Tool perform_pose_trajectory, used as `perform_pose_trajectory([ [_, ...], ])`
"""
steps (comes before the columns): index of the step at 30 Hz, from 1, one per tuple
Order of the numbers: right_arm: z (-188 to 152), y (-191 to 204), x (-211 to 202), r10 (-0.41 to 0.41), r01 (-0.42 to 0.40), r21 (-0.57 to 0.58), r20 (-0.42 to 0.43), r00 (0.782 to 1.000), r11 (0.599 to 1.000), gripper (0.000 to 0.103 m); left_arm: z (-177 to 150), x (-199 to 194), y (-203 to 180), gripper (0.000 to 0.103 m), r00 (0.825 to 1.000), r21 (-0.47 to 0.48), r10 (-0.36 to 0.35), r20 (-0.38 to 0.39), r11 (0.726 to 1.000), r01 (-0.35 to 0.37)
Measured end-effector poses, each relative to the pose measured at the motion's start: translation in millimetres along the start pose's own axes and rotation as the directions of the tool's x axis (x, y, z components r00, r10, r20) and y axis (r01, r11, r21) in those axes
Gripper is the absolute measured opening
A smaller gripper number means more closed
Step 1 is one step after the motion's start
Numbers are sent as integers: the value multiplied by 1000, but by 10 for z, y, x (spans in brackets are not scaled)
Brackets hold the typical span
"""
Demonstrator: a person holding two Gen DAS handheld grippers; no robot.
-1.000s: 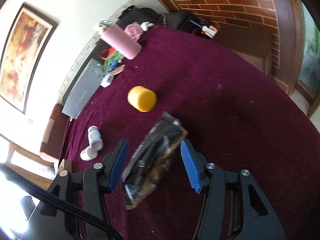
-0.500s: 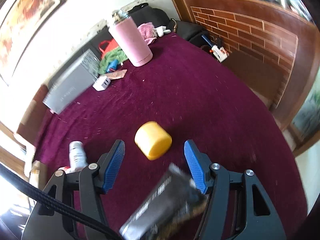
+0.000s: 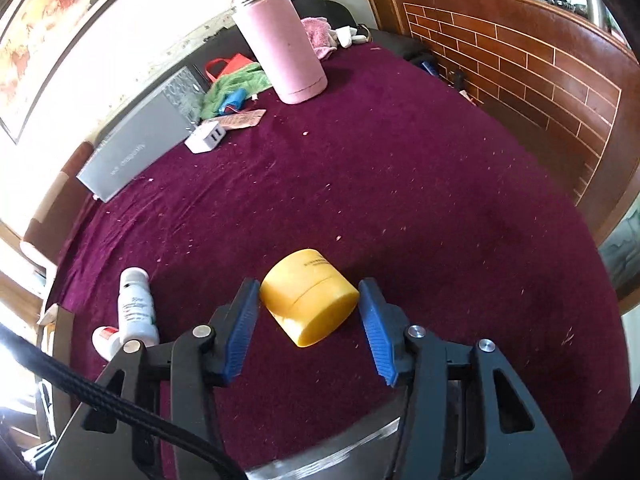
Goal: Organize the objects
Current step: 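Move the right gripper to the yellow round container and grasp it, then grasp the white pill bottle with the left gripper while the right gripper holds the container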
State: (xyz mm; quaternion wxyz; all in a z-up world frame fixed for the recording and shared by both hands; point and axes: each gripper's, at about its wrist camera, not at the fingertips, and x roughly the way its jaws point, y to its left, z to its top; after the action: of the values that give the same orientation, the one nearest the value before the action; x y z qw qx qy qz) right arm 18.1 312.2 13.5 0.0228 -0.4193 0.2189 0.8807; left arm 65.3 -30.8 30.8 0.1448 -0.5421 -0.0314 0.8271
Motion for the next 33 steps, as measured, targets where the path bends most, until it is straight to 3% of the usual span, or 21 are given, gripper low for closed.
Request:
perform_pose_trajectory([
  [7,-109,27,-1,87,-87,4,-8,996,996,50,479,148,-254,31,994,40,-1,109,999,-3],
  [12,-104,-8,1,108,-108,21,-12,994,994,50,974,336,-305,31,984,-65,-55,169,996,67],
  [14,-106,6,5,103,-102,11,-11,995,995,50,1185,462,-354,31,983,-69,4,181,998,8],
  [17,-104,25,13,97,-97,-1,-12,995,995,50,1399,757,-490,31,980,6,128,151,991,-131],
  [20,-97,20,23,101,-101,1,-13,995,995,50,1392,966,-547,32,988,67,138,71,988,-142],
  [22,-89,12,30,106,-106,5,-13,994,994,50,1294,950,-631,33,987,143,148,68,977,-156],
  [25,-89,5,29,111,-111,9,-15,994,994,50,1126,845,-679,39,996,204,83,20,975,-85],
  [27,-83,6,36,116,-116,12,-18,993,993,50,1015,780,-660,39,999,213,9,-40,977,0],
  [29,-84,13,39,114,-114,9,-18,993,993,50,919,688,-603,39,996,191,-57,-65,979,69],
  [33,-92,19,34,110,-110,6,-16,994,994,50,755,560,-424,39,992,87,-118,-41,989,121],
])
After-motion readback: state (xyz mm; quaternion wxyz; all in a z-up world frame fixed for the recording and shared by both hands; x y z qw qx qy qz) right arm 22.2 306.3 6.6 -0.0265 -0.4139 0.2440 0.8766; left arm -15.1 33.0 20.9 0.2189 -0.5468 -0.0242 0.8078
